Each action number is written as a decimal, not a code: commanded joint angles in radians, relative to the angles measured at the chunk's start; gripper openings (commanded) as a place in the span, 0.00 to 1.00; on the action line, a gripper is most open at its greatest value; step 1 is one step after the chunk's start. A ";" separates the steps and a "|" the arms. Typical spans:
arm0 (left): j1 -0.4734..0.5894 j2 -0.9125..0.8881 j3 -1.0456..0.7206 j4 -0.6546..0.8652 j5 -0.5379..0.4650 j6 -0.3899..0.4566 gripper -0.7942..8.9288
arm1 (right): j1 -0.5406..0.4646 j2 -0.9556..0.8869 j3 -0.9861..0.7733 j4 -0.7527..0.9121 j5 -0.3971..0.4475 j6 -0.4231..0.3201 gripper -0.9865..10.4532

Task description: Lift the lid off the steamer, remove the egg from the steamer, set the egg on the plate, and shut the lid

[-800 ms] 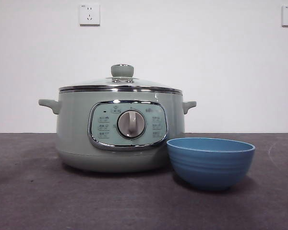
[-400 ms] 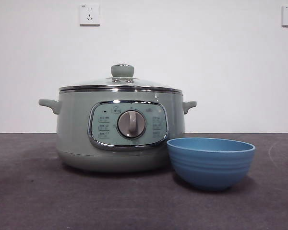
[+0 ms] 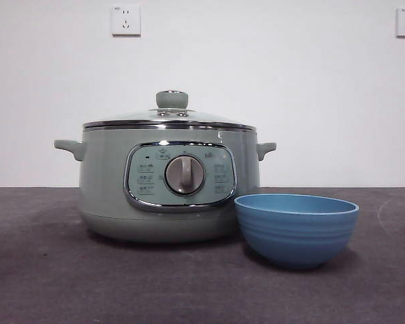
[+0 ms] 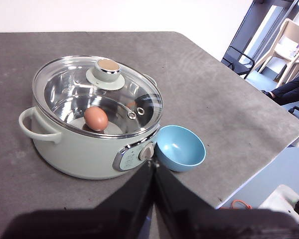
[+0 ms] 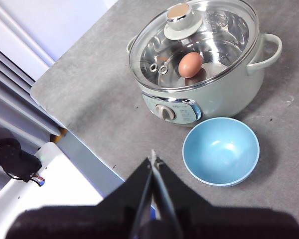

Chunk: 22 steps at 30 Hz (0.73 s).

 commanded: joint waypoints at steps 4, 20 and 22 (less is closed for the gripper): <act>0.002 0.018 0.003 0.004 0.001 0.004 0.46 | 0.002 -0.002 0.000 0.003 -0.004 -0.014 0.34; -0.025 0.183 0.025 0.185 0.005 -0.011 0.63 | 0.002 -0.002 0.000 0.004 0.000 -0.006 0.55; -0.048 0.229 0.044 0.216 0.002 -0.011 0.63 | 0.002 -0.002 0.000 0.004 0.000 -0.006 0.55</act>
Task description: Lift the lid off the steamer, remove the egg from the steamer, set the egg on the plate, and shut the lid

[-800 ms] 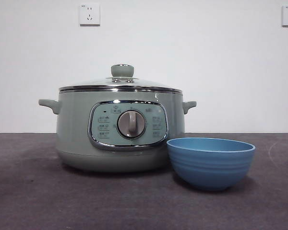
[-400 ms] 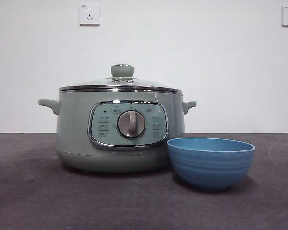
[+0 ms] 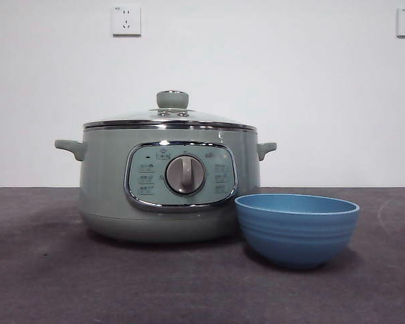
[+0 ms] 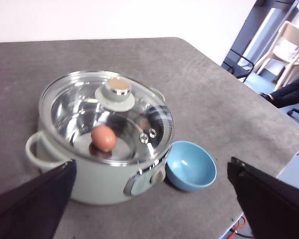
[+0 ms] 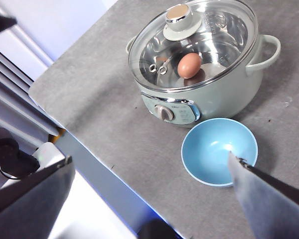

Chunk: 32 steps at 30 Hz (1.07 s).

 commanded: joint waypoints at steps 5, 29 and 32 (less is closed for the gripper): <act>-0.109 0.176 0.083 0.120 -0.041 -0.001 0.63 | 0.002 0.001 0.000 0.006 -0.002 -0.003 0.55; -0.486 0.836 0.307 0.496 -0.511 0.073 0.63 | 0.002 0.026 0.000 0.006 -0.002 -0.003 0.55; -0.497 0.879 0.307 0.525 -0.551 0.082 0.63 | 0.002 0.026 0.000 0.006 -0.002 -0.003 0.55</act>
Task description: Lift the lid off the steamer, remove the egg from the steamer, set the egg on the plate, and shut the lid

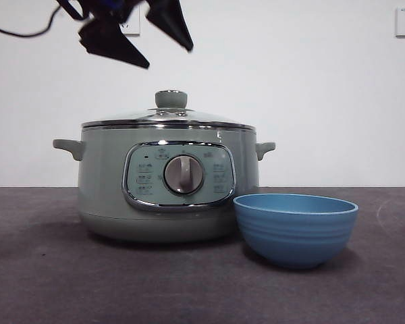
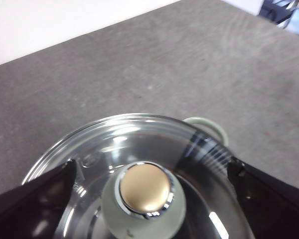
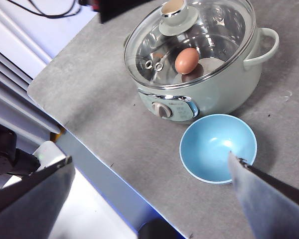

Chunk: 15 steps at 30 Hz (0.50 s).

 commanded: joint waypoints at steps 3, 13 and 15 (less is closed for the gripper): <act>-0.011 0.060 -0.002 0.039 -0.025 0.023 0.63 | 0.002 -0.001 0.000 0.006 -0.002 -0.003 0.55; -0.018 0.140 -0.002 0.056 -0.025 0.023 0.63 | 0.002 -0.001 0.000 0.006 -0.002 -0.003 0.55; -0.018 0.148 -0.002 0.058 -0.025 0.022 0.63 | 0.002 -0.001 0.000 0.006 -0.002 -0.003 0.55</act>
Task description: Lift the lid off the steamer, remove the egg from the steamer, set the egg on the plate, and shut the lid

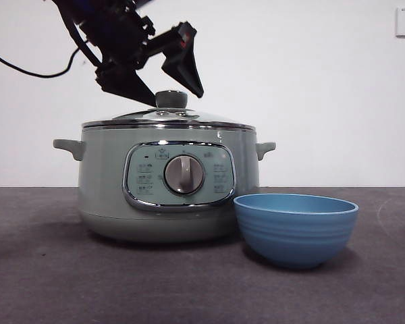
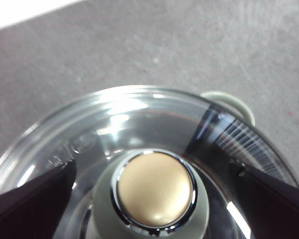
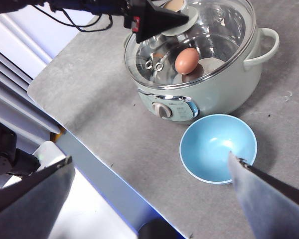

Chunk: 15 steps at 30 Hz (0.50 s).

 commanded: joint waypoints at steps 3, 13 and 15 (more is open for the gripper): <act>-0.004 0.013 -0.002 0.005 -0.006 0.011 0.59 | 0.002 -0.001 0.000 0.006 -0.002 -0.003 0.55; -0.004 0.013 -0.002 -0.040 0.001 0.007 0.27 | 0.002 -0.001 0.000 0.006 -0.002 -0.003 0.55; -0.004 0.013 -0.002 -0.041 0.001 0.007 0.14 | 0.002 -0.001 0.000 0.006 -0.002 -0.003 0.55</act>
